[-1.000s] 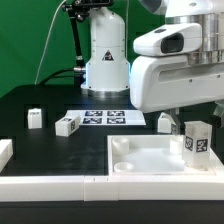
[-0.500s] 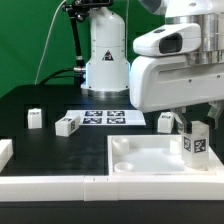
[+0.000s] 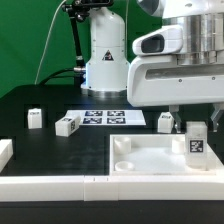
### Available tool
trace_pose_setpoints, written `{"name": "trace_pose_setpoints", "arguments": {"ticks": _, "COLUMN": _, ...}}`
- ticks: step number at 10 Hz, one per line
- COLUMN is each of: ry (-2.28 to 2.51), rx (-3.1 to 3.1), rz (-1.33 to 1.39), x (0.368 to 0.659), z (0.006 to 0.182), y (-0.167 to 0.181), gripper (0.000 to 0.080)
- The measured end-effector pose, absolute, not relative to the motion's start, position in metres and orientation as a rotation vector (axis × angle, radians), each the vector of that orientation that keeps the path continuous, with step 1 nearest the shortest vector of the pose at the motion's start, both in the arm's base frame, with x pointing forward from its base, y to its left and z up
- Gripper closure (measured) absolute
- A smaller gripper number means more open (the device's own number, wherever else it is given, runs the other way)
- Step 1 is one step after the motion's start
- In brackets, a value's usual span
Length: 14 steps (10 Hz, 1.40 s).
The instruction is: Assemble one leg
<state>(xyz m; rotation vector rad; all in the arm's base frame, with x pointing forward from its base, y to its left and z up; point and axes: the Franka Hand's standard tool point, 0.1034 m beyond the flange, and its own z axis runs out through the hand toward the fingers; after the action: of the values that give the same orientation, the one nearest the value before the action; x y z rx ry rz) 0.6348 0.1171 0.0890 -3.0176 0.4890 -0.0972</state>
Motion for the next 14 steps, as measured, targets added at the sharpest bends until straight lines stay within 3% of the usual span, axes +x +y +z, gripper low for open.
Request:
{"name": "trace_pose_setpoints", "arguments": {"ticks": 6, "ry": 1.450, "rx": -2.700, "rz": -0.070, "x": 0.6363, "z": 0.0883, "y": 0.1137, "gripper": 0.0509}}
{"name": "trace_pose_setpoints", "arguments": {"ticks": 11, "ry": 1.759, "rx": -2.484, "rz": -0.019, "x": 0.6355, "z": 0.0879, "y": 0.1139, "gripper": 0.0509}}
{"name": "trace_pose_setpoints", "arguments": {"ticks": 13, "ry": 1.668, "rx": -2.546, "rz": -0.024, "x": 0.6353, "z": 0.0877, "y": 0.1153, "gripper": 0.0260}}
{"name": "trace_pose_setpoints", "arguments": {"ticks": 14, "ry": 1.634, "rx": -2.569, "rz": -0.024, "x": 0.6344, "z": 0.0875, "y": 0.1185, "gripper": 0.0260}}
